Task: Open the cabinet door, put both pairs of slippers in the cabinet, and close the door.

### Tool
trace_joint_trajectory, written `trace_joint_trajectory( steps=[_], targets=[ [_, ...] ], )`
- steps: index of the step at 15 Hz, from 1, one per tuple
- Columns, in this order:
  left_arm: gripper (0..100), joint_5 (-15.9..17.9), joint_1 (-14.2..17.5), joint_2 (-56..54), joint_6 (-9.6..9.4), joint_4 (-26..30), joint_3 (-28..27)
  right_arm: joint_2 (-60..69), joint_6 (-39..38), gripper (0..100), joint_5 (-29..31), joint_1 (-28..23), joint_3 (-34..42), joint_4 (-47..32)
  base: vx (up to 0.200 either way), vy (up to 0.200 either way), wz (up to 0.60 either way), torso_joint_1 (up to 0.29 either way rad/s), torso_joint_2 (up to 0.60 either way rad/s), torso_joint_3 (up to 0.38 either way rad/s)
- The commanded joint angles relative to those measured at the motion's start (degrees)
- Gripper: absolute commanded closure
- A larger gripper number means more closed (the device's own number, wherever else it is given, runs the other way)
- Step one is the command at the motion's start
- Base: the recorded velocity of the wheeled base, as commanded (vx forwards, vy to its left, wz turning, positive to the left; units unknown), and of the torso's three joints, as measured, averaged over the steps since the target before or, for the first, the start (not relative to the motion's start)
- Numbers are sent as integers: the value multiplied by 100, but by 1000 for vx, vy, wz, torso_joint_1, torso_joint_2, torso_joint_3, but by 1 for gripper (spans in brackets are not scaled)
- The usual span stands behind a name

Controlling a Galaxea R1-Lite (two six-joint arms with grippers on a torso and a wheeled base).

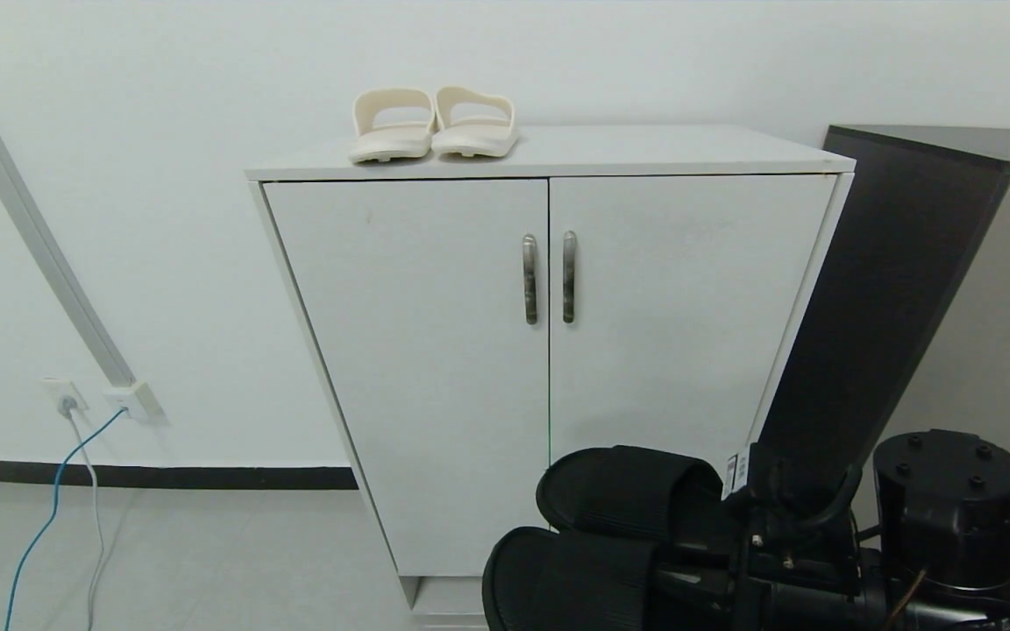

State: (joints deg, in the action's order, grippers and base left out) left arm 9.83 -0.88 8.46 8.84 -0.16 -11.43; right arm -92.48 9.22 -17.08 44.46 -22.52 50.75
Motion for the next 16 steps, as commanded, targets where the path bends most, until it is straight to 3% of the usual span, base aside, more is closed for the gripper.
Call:
trace_joint_trajectory(
  steps=[1, 2, 5, 7, 9, 10, 11, 12, 14, 16],
  targets=[
    [0, 503, -26, 657, 48, -19, -175, 10, 1, 100, 3, 1, 10, 32, 0, 0, 0, 0, 0, 0],
    [0, 749, -26, 736, 48, -19, -228, 2, 1, 100, -6, 1, 19, 58, 0, 0, 0, 0, 0, 0],
    [0, 1074, -26, 1325, 30, -90, -465, 2, 1, 100, -6, 1, 28, 58, 0, 0, 0, 0, 0, 0],
    [0, 1347, -26, 2002, 30, -599, -544, 2, 1, 100, -6, 1, 28, 58, 0, 0, 0, 0, 0, 0],
    [0, 1373, -26, 2573, 13, -1083, -614, 10, 1, 100, -6, 1, 37, 58, 0, 0, 0, 0, 0, 0],
    [0, 1443, -97, 3197, -269, -1513, -623, 37, 1, 100, 3, 1, 89, 58, 0, 0, 0, 0, 0, 0],
    [0, 1470, -185, 3487, -444, -1795, -623, 37, 1, 100, 3, 1, 98, 58, 0, 0, 0, 0, 0, 0],
    [0, 1514, -290, 3645, -506, -1962, -632, 37, 1, 100, 3, 1, 98, 58, 0, 0, 0, -17, 168, 163],
    [0, 1522, -914, 4093, -488, -2155, -975, 19, 10, 100, 29, 10, 98, 58, 0, 0, 0, -2, 73, 73],
    [0, 1557, -1160, 4357, -488, -2173, -1203, 28, 10, 100, 56, 72, 98, 58, 0, 0, 0, 0, 0, 0]
  ],
)
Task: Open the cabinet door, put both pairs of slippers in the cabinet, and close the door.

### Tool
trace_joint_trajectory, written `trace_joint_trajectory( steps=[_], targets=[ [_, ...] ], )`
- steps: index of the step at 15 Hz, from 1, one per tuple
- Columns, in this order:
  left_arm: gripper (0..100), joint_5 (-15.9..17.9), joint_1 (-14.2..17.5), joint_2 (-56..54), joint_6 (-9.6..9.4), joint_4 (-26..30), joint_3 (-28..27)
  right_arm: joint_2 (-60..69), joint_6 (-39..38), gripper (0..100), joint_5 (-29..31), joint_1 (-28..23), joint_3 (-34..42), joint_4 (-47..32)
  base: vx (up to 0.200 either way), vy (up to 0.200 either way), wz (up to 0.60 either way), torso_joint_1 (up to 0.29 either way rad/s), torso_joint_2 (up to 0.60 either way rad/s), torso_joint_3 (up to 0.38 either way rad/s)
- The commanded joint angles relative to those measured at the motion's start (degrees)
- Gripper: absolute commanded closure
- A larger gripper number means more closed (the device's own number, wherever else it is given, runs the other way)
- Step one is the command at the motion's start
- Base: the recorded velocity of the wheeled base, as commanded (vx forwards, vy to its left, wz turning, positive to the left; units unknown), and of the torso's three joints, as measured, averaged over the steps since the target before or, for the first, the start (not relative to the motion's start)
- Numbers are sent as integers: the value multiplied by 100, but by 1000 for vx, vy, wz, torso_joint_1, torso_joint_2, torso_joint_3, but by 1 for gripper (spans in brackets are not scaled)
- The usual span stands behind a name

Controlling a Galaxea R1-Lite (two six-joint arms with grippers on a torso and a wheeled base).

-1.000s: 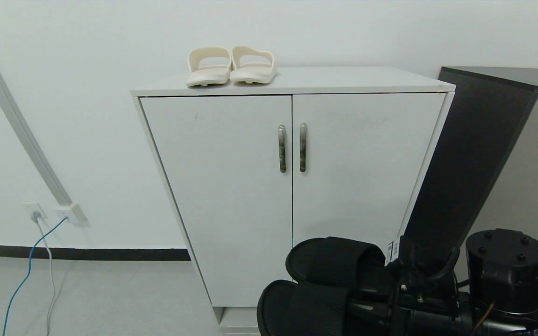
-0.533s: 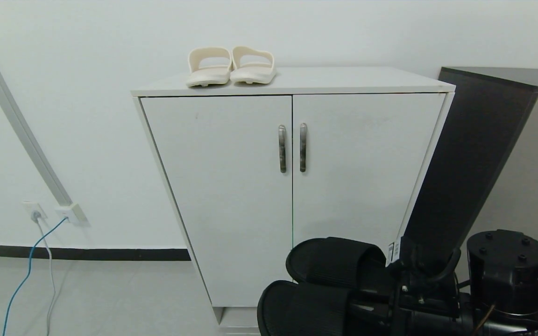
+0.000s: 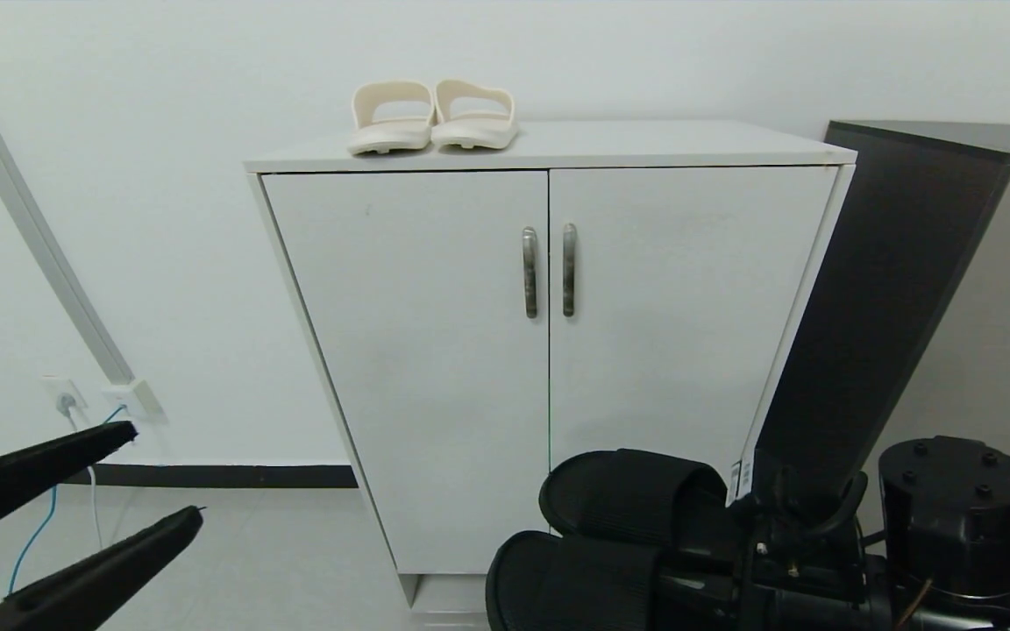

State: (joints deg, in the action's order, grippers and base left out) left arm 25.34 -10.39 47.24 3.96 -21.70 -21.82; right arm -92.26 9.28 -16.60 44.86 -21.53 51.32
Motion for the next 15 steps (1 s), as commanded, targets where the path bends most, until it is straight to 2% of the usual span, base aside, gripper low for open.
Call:
trace_joint_trajectory(
  steps=[1, 7, 11, 15],
  targets=[
    [0, -3, -368, 655, -9, -19, -279, 6, 4, 100, 8, 84, -9, 1, 0, 0, 0, 0, 0, 0],
    [0, -47, -693, 1657, -36, -27, -841, -29, -5, 100, 8, 84, -27, 1, 0, 0, 0, 0, 0, 0],
    [0, -56, -746, 2430, -1, -440, -1413, -20, -5, 100, 17, 84, -27, 1, 0, 0, 0, 0, 0, 0],
    [0, -56, -1326, 3134, 26, -476, -2195, 6, -5, 100, 17, 84, -27, 1, 0, 0, 0, 0, 0, 0]
  ],
)
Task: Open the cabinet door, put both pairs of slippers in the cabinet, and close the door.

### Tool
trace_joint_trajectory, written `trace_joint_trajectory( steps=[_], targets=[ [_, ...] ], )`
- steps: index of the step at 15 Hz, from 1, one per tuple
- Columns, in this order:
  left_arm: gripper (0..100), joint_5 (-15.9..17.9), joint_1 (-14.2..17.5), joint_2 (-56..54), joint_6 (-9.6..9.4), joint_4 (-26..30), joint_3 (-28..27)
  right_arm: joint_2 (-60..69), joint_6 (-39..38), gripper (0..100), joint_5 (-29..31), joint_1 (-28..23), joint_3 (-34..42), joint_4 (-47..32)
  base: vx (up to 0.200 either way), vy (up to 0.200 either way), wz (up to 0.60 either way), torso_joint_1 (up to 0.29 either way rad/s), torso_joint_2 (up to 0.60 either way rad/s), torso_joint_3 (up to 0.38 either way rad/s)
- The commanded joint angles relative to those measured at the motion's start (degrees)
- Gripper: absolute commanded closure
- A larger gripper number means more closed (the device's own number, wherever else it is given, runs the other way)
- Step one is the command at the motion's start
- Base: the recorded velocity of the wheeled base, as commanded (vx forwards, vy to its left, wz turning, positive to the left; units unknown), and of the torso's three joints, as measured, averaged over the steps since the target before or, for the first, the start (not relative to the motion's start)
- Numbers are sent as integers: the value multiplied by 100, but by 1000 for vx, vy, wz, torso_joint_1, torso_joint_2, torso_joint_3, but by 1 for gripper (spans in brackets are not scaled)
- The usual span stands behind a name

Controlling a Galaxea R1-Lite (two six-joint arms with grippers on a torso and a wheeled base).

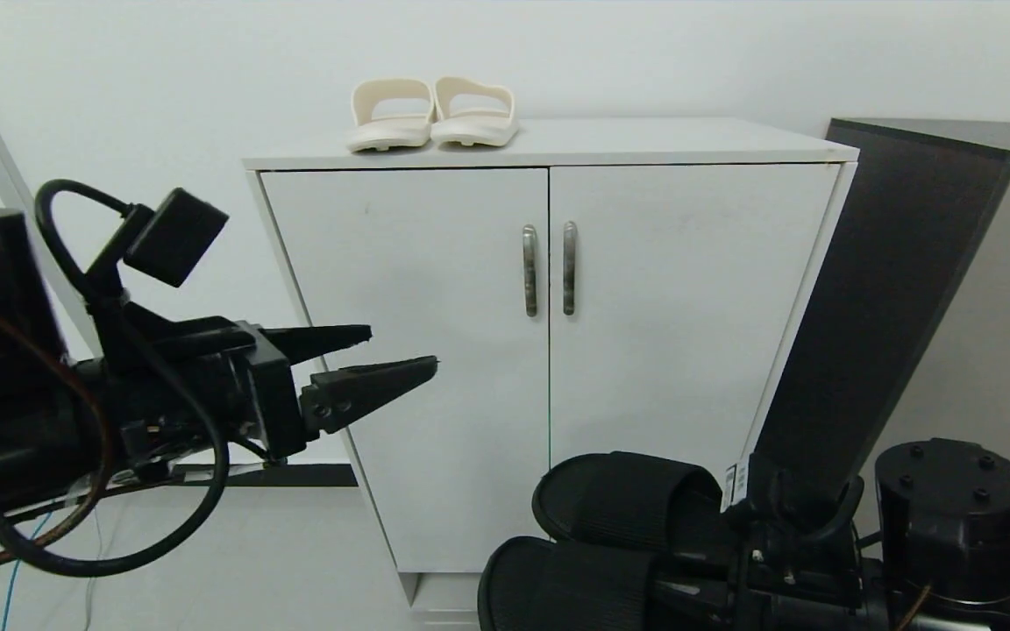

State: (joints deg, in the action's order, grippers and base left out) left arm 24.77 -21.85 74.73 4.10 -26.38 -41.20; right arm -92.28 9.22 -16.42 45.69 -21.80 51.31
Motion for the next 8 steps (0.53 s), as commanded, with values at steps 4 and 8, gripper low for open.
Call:
trace_joint_trajectory(
  steps=[4, 8],
  targets=[
    [0, 1, -681, 1237, 12, -16, -1074, 35, 1, 100, -1, -16, 18, 2, 0, 0, 0, 0, 0, 0],
    [0, -429, -1067, 1721, 12, -16, -1390, 9, 1, 100, -1, -34, 26, 2, 0, 0, 0, 0, 0, 0]
  ],
)
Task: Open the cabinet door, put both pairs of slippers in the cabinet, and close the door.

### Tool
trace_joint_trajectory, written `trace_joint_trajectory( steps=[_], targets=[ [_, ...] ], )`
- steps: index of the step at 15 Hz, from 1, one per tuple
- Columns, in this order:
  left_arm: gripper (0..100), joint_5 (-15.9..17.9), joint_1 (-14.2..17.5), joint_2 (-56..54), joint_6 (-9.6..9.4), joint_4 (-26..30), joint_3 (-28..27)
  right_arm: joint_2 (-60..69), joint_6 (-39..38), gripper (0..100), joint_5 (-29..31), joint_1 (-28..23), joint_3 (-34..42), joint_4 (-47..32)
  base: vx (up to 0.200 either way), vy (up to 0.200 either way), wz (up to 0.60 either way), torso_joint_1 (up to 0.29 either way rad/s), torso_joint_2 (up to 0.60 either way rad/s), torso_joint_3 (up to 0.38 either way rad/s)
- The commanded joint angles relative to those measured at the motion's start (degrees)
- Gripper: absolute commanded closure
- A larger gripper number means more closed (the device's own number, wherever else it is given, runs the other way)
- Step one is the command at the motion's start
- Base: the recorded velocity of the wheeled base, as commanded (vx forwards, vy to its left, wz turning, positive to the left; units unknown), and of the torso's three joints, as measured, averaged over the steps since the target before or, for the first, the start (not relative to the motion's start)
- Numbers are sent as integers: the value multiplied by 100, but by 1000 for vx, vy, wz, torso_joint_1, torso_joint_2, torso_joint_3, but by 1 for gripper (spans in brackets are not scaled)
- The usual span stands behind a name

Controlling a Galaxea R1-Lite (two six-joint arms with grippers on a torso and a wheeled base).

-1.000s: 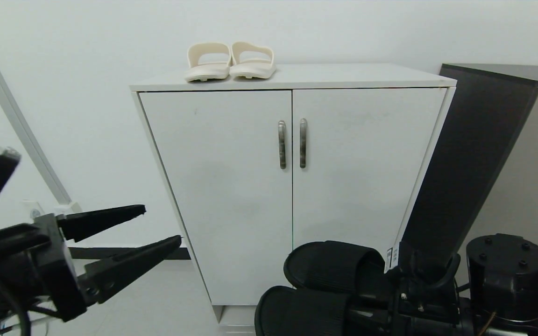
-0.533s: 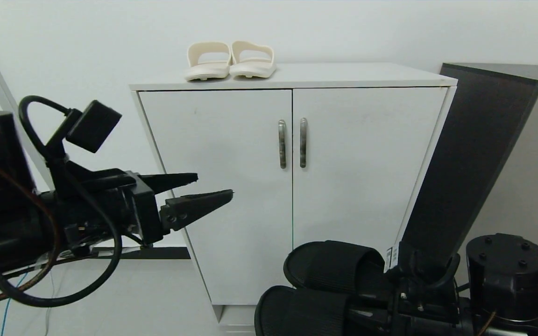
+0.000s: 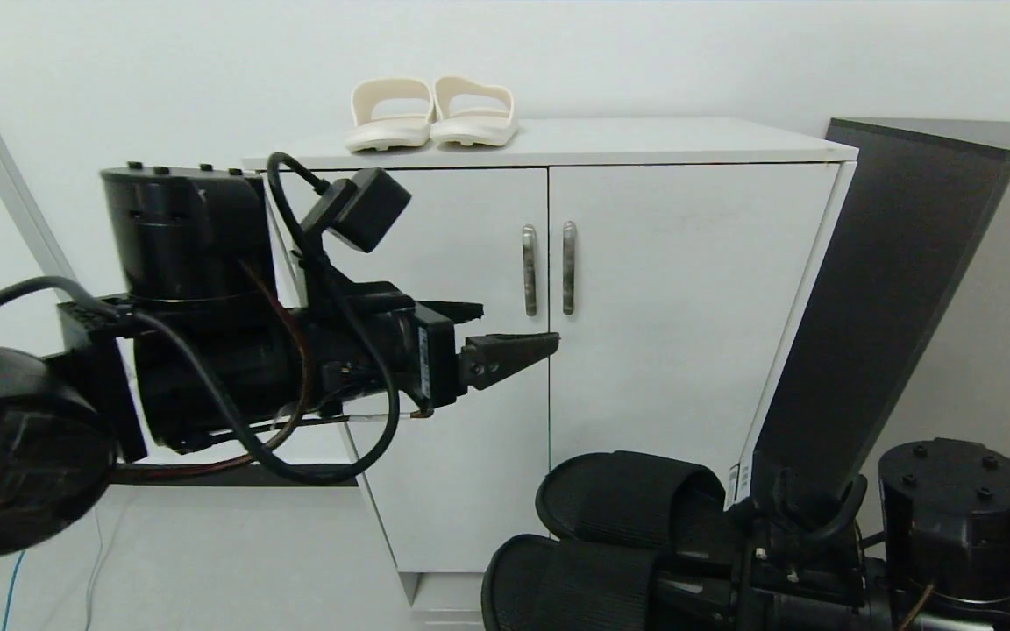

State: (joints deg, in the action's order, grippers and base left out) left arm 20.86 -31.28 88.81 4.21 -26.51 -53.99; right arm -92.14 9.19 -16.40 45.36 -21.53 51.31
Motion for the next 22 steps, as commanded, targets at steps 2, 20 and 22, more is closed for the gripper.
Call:
trace_joint_trajectory(
  steps=[2, 20, 22],
  targets=[
    [0, -91, -194, 550, 10, -3, -428, -24, 4, 100, -4, -1, 0, 2, 0, 0, 0, 0, 0, 0],
    [0, 815, -80, 1692, 1592, -425, -2142, -226, 4, 100, -21, -106, 149, 11, 0, 0, 0, 0, 0, 0],
    [0, 771, -27, 1701, 1592, -407, -2151, -226, 4, 100, -21, -133, 149, 11, 0, 0, 0, 0, 0, 0]
  ],
)
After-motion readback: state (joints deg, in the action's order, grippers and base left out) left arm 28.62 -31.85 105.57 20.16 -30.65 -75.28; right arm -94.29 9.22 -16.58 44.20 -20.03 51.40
